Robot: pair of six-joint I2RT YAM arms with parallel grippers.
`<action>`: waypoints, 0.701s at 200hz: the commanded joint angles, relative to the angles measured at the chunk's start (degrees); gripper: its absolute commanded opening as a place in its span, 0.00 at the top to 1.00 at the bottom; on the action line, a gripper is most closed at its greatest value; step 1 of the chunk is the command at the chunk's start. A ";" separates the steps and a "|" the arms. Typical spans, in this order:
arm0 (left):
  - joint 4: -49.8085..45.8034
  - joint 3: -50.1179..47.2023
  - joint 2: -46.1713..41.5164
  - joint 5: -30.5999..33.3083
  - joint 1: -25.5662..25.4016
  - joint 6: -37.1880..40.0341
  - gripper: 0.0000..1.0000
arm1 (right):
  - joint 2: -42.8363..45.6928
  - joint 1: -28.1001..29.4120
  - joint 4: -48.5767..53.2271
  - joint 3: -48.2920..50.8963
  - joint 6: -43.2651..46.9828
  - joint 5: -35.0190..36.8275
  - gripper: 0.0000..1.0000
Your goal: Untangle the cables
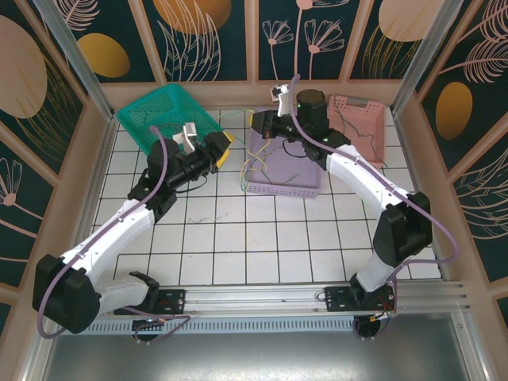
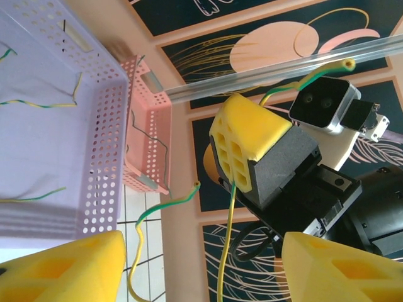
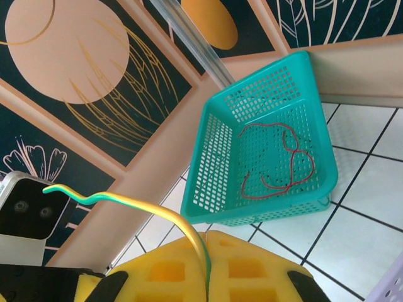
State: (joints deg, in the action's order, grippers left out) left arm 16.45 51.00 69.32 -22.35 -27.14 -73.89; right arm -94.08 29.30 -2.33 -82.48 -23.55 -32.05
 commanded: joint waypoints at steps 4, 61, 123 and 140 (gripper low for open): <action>3.45 2.54 2.08 -1.84 -0.63 0.74 0.31 | -0.37 0.21 -1.49 -2.43 -2.28 -2.08 1.00; 2.07 4.37 6.66 -2.00 -1.06 2.02 0.40 | 0.26 1.29 -2.35 -1.43 -3.36 -1.83 1.00; -4.05 5.45 8.29 3.26 -1.08 -0.10 1.00 | 3.15 1.14 -6.16 1.30 -3.82 -0.48 1.00; -9.92 2.85 7.74 7.62 -0.99 -4.02 1.00 | 6.23 -0.01 -12.56 4.66 -5.74 0.79 1.00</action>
State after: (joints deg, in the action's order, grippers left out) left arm 14.31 55.51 77.21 -20.95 -27.92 -73.80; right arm -93.54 30.33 -5.45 -81.28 -26.87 -32.58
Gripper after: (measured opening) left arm 0.072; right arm 0.062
